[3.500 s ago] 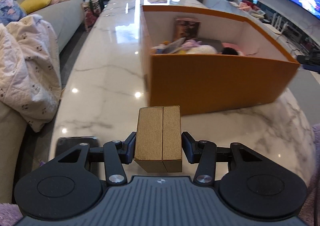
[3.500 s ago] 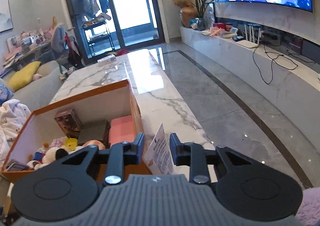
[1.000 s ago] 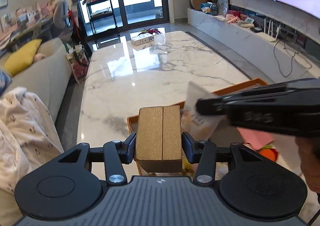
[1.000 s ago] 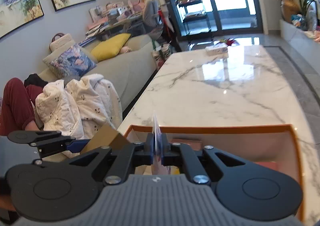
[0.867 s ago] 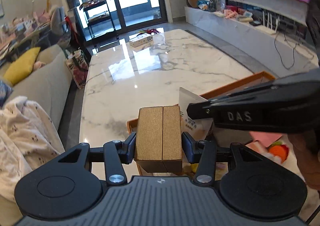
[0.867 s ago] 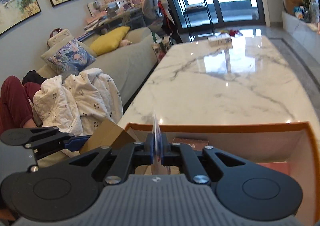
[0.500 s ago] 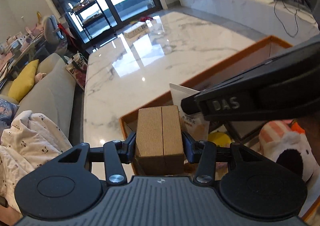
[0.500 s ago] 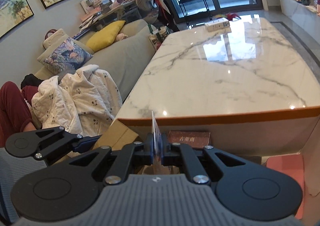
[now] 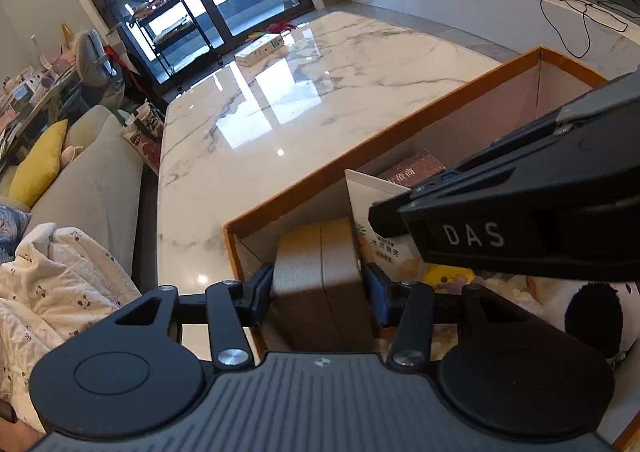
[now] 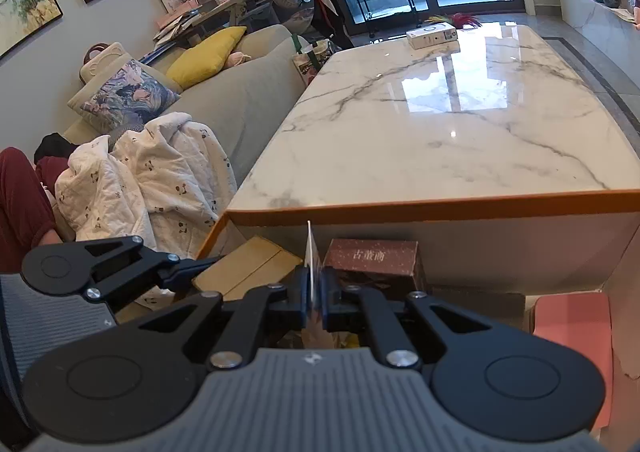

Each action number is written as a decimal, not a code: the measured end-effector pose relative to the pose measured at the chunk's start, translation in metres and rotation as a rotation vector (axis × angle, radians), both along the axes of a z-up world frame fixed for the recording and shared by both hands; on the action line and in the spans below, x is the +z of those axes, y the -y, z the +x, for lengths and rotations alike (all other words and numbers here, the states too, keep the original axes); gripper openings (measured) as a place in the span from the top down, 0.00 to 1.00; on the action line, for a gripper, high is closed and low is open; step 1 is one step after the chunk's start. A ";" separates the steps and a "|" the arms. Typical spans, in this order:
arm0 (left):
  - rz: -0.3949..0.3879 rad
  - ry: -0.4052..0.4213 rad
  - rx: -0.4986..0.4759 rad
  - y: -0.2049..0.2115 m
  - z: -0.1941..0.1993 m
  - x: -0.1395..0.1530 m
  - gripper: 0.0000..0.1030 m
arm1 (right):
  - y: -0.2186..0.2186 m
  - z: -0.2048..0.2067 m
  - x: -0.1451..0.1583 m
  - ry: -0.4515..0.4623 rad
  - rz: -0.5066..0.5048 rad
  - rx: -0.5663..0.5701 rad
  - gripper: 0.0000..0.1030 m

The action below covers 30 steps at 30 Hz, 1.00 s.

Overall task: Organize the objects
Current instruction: 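Carry the brown box and white card over the orange box and lower them, then open both tools to release the brown box and white card into the box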

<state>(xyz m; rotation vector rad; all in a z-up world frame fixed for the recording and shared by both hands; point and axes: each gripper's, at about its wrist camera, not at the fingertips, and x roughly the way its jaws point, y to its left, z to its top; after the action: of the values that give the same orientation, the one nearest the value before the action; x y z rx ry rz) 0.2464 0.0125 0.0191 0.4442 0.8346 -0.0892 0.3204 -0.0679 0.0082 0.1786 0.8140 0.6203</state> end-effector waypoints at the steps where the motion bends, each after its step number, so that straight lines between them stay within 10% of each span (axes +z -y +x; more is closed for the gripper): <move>1: -0.019 0.004 -0.003 -0.003 0.000 0.002 0.43 | -0.001 -0.001 0.000 0.004 -0.004 0.000 0.94; 30: -0.273 0.095 0.077 -0.037 -0.069 0.063 0.39 | -0.017 -0.035 0.029 0.130 -0.105 -0.008 0.87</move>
<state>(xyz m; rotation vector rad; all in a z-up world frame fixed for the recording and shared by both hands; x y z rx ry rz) 0.1778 0.0496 0.0816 0.1581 0.7324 -0.1080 0.2852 -0.0507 0.0368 0.0457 0.7180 0.5738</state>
